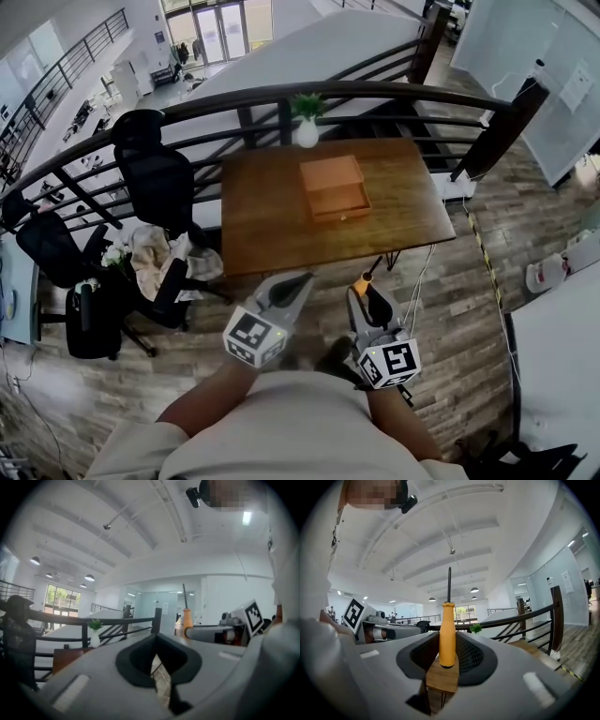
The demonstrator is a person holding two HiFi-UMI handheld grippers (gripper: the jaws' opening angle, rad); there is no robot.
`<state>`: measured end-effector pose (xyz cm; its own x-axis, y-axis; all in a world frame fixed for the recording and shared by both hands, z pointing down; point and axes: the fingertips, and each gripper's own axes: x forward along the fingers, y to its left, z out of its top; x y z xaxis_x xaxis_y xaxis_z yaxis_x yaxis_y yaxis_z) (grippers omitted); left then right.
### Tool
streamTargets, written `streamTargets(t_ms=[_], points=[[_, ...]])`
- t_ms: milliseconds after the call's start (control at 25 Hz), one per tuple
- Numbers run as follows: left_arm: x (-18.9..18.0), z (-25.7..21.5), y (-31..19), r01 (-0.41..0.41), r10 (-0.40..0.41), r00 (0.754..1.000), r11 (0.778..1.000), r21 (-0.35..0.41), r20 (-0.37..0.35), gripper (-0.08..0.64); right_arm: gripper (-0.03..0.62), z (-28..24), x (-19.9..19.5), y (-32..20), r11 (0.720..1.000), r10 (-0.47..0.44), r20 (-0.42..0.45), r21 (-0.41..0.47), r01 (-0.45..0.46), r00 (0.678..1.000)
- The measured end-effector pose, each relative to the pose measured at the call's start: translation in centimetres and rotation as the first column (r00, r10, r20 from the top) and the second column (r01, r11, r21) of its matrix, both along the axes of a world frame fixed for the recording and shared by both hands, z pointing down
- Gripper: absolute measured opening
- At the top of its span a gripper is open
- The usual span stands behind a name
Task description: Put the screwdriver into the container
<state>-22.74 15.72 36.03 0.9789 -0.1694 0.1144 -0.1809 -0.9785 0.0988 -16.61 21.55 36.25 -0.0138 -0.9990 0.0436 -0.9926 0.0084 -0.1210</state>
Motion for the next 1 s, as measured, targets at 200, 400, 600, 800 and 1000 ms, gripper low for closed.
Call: streamTargets(t_ms=[200,400,600,800,1000], points=[[3.6,0.5,-0.9,0.023,-0.023,1.000,1.000,0.002,0.007,0.003,0.117,0.2,3.9,-1.1,1.000,-0.023,0.004,-0.003,0.023,1.000],[8.6,-0.3,-1.7,0.037,-0.037,0.999,0.999,0.002,-0.009,0.003,0.117,-0.2,8.6,-2.1,0.999,-0.049,-0.012,0.000,0.049,0.999],[14.1,-0.3,-1.5,0.046,-0.045,0.999,0.999,0.019,-0.029,0.003,0.117,-1.0,14.0,-2.5,0.997,-0.075,-0.037,0.011,0.076,0.996],[17.5,-0.2,-0.9,0.067,-0.067,0.997,0.998,0.011,-0.028,0.003,0.117,-0.7,17.3,-1.9,0.995,-0.099,-0.038,-0.003,0.099,0.994],[19.6,0.9,-1.3,0.072,-0.072,0.997,0.997,-0.004,-0.011,0.003,0.117,0.5,19.3,-2.3,0.994,-0.108,-0.015,-0.012,0.108,0.994]])
